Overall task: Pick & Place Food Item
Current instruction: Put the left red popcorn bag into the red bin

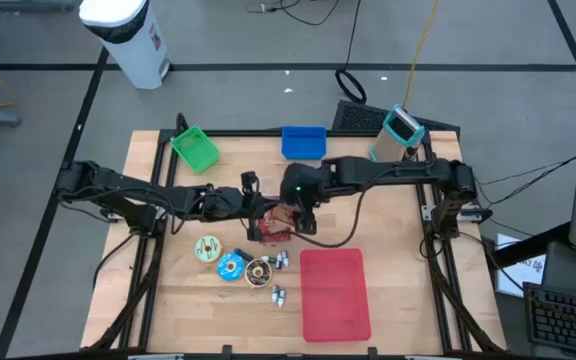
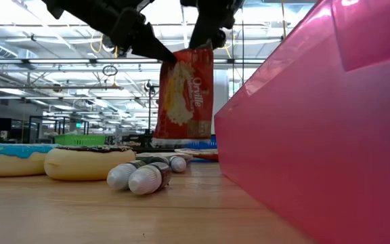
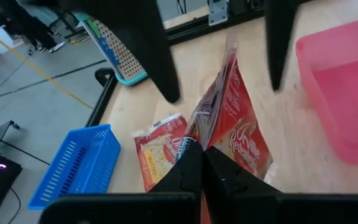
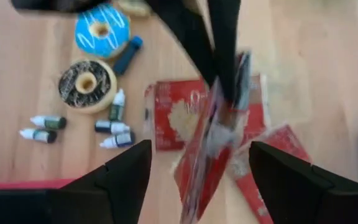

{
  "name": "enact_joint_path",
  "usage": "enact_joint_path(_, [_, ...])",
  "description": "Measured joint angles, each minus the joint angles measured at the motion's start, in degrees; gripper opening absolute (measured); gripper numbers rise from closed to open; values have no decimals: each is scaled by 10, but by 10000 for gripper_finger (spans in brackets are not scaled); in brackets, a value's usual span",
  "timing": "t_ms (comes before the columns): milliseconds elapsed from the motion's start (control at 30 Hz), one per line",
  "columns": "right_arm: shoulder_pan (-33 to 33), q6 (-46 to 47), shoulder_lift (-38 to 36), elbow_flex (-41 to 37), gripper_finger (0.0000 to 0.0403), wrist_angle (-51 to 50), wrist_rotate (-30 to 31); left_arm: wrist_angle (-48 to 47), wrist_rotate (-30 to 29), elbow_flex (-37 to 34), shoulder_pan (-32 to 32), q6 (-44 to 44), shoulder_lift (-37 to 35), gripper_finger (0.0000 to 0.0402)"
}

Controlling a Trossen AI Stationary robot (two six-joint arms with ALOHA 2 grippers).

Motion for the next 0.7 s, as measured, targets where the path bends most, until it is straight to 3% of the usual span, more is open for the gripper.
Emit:
enact_joint_path(267, [0, 9, 3, 0, 179, 6, 2, -3, 0, 0, 0, -6, 0, 3])
enact_joint_path(567, [0, -2, 4, 0, 14, -25, 2, -1, 1, 0, 0, -10, 0, 5])
enact_joint_path(700, [1, -6, -2, 0, 7, -28, 4, 1, -3, 0, 0, -14, 0, 2])
